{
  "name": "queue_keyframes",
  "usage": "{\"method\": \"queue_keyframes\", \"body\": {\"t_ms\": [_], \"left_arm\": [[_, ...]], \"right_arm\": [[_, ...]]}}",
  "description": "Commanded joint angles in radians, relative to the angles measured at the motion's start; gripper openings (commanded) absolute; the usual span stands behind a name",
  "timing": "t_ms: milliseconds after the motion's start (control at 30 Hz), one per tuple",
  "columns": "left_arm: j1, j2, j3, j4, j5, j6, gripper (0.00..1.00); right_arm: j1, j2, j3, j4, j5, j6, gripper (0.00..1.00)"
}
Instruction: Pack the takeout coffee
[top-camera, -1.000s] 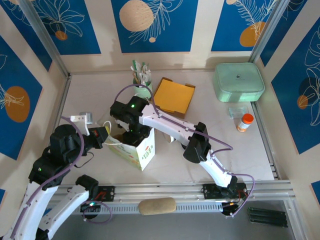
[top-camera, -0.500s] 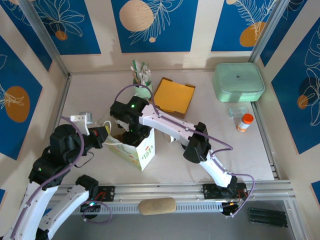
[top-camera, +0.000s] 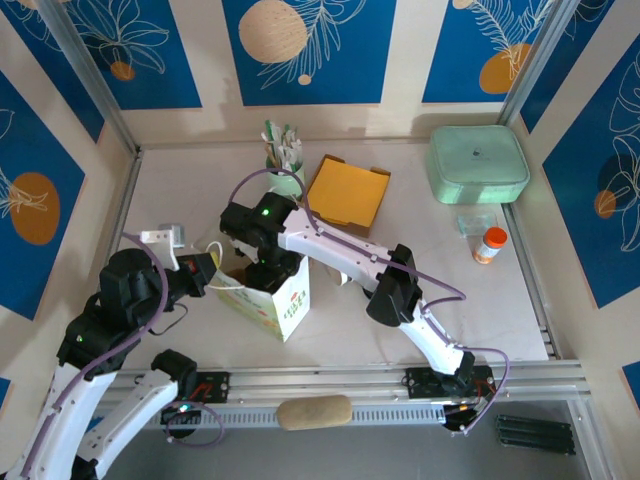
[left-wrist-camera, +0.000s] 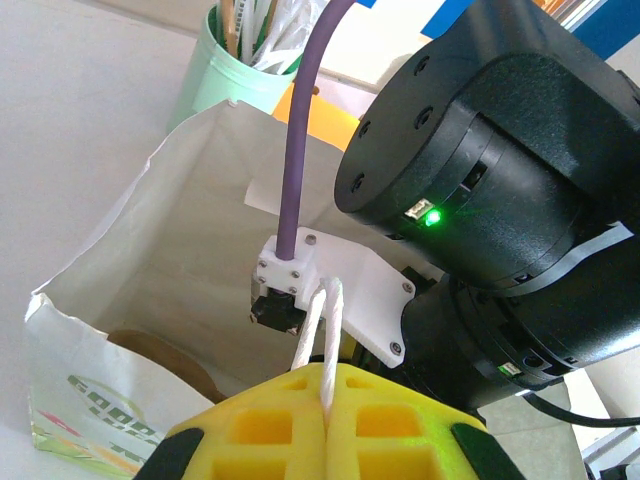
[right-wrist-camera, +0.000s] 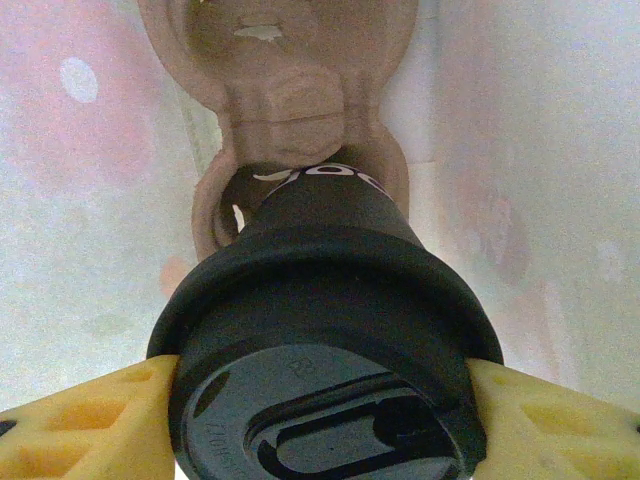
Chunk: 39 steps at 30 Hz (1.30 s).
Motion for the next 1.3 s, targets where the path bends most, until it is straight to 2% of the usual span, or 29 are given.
{"method": "queue_keyframes", "body": {"t_ms": [0,567,1267], "left_arm": [[0.007,0.003,-0.011,0.011,-0.003,-0.01,0.0],[0.007,0.005,-0.011,0.012,-0.001,-0.01,0.0],[0.008,0.008,-0.008,0.015,-0.003,-0.009,0.0]], "right_arm": [[0.013,-0.015,-0.018,-0.001,-0.023,-0.001,0.49],[0.02,0.009,-0.086,0.037,-0.024,0.01,0.49],[0.02,0.01,-0.081,0.043,-0.025,0.015,0.5]]}}
